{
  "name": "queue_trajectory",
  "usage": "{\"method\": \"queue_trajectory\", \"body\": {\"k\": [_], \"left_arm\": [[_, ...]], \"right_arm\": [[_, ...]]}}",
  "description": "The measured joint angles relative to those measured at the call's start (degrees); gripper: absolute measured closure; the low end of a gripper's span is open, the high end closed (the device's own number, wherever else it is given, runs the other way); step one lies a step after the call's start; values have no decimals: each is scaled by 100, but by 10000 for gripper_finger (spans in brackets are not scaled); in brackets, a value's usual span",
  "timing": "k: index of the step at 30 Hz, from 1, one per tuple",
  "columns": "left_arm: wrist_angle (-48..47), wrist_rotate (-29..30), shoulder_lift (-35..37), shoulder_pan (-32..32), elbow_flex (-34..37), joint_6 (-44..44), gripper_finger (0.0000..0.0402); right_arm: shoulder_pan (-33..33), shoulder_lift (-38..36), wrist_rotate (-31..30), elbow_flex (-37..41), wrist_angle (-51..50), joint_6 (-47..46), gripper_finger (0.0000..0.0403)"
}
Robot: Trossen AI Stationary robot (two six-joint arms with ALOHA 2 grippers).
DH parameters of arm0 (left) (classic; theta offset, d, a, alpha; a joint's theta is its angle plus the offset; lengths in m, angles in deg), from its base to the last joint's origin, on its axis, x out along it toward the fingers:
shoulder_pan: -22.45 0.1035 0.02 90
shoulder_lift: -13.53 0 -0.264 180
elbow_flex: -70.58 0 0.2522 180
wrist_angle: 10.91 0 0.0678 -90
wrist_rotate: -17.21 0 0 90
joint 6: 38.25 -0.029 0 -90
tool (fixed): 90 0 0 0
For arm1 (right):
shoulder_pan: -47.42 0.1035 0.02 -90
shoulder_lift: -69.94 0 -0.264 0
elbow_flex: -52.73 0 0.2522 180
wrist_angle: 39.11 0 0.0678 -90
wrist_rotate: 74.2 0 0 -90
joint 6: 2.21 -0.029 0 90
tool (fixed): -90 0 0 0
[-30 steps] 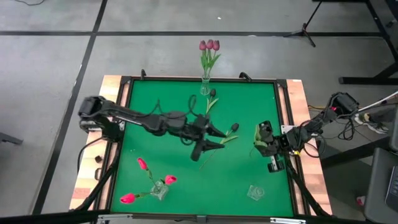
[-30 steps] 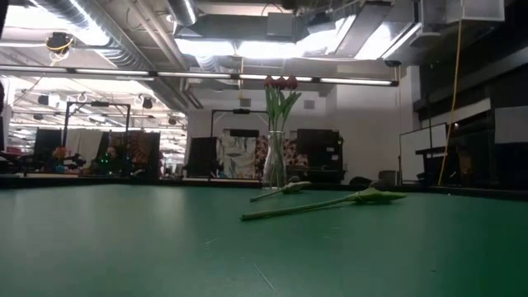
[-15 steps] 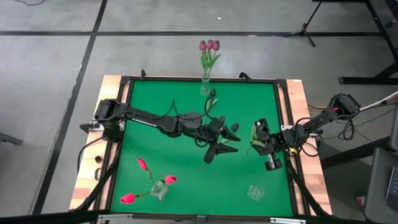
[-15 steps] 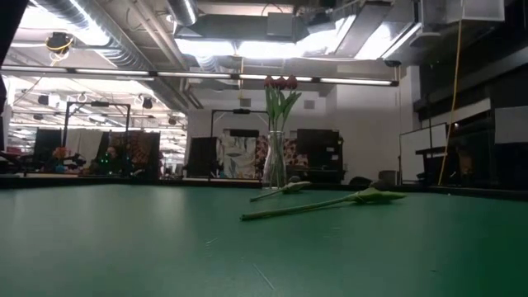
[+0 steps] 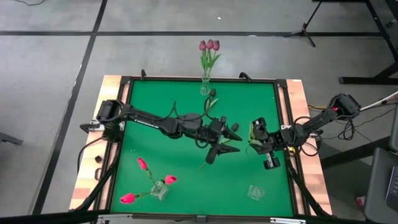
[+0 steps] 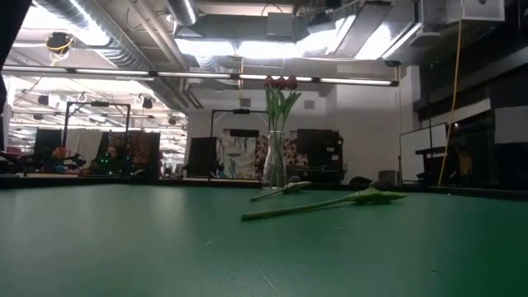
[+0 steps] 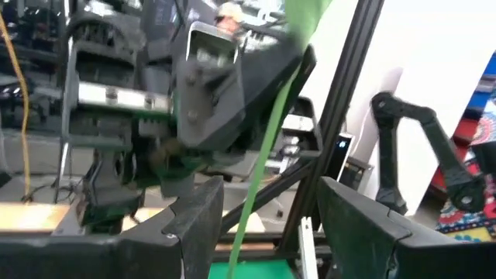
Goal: Sort flowers into vase by color
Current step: Put the middle black tulip into the bottom right transparent vase
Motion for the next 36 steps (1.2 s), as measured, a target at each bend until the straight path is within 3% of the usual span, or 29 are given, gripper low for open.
{"method": "queue_trajectory", "body": {"k": [15, 24, 36], "left_arm": [[278, 164, -242, 31, -12, 5, 196], [-724, -64, -558, -15, -766, -47, 196], [-1362, -60, -502, -116, -811, -50, 196]], "right_arm": [[-120, 46, 81, -2, -176, -213, 388], [-118, 341, 29, -204, -238, -281, 388], [-118, 348, -89, -240, -663, -298, 388]]}}
